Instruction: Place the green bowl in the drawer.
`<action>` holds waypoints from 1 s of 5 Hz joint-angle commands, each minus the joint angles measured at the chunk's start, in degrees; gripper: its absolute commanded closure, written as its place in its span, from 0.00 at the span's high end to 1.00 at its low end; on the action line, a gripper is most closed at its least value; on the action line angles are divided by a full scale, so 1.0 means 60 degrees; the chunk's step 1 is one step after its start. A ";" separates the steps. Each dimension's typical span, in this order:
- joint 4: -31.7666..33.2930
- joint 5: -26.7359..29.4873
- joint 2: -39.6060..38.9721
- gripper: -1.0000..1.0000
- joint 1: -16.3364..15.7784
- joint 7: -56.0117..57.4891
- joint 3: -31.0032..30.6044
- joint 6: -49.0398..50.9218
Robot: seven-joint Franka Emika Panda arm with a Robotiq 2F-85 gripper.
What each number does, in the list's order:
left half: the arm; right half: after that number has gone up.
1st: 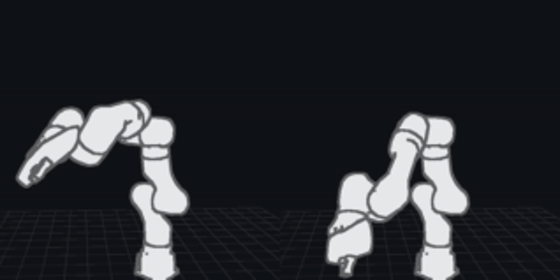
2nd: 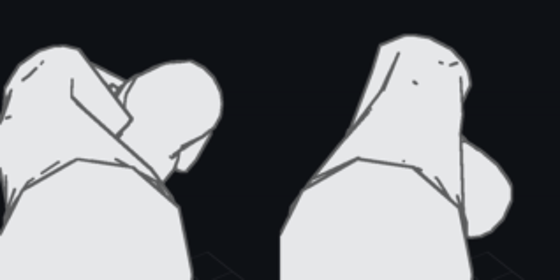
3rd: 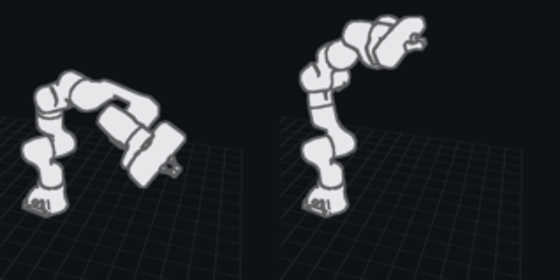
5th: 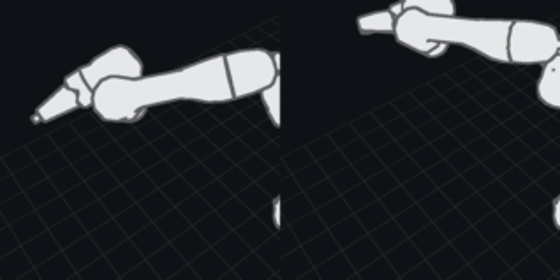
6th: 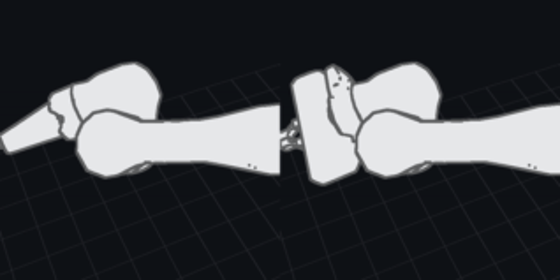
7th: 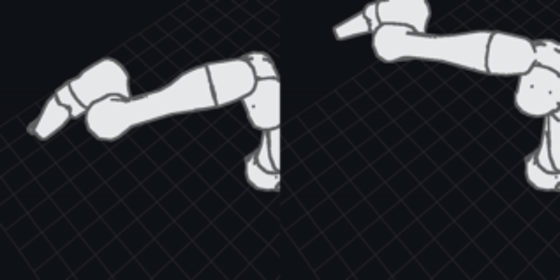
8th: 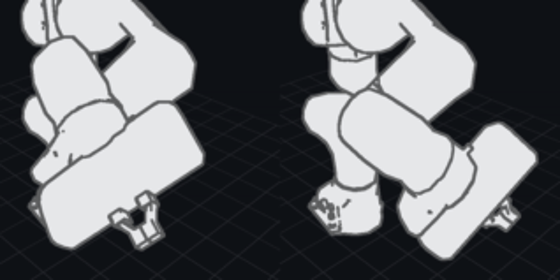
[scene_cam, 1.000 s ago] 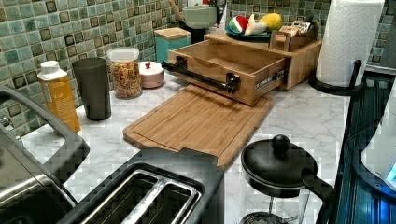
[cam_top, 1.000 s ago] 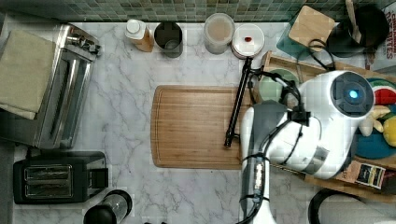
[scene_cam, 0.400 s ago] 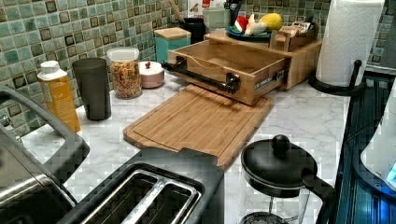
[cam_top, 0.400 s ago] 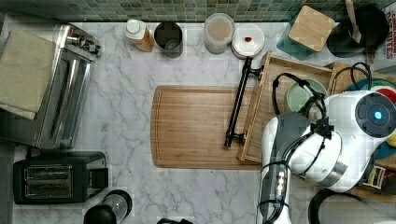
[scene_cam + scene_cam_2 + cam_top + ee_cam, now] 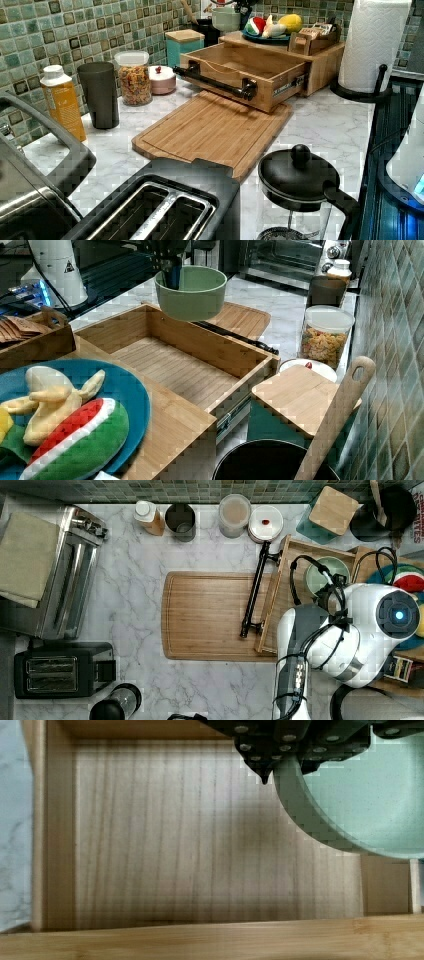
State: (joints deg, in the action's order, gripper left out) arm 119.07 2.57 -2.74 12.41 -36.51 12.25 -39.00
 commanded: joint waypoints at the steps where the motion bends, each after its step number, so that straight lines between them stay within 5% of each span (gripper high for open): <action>1: 0.1070 0.0284 -0.0326 0.00 0.0291 0.1173 0.0247 -0.1273; 5: 0.1193 0.0219 -0.1322 0.00 0.0081 0.0477 0.0359 -0.1488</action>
State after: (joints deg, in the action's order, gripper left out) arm 127.13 3.11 -8.81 12.45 -30.16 13.67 -47.14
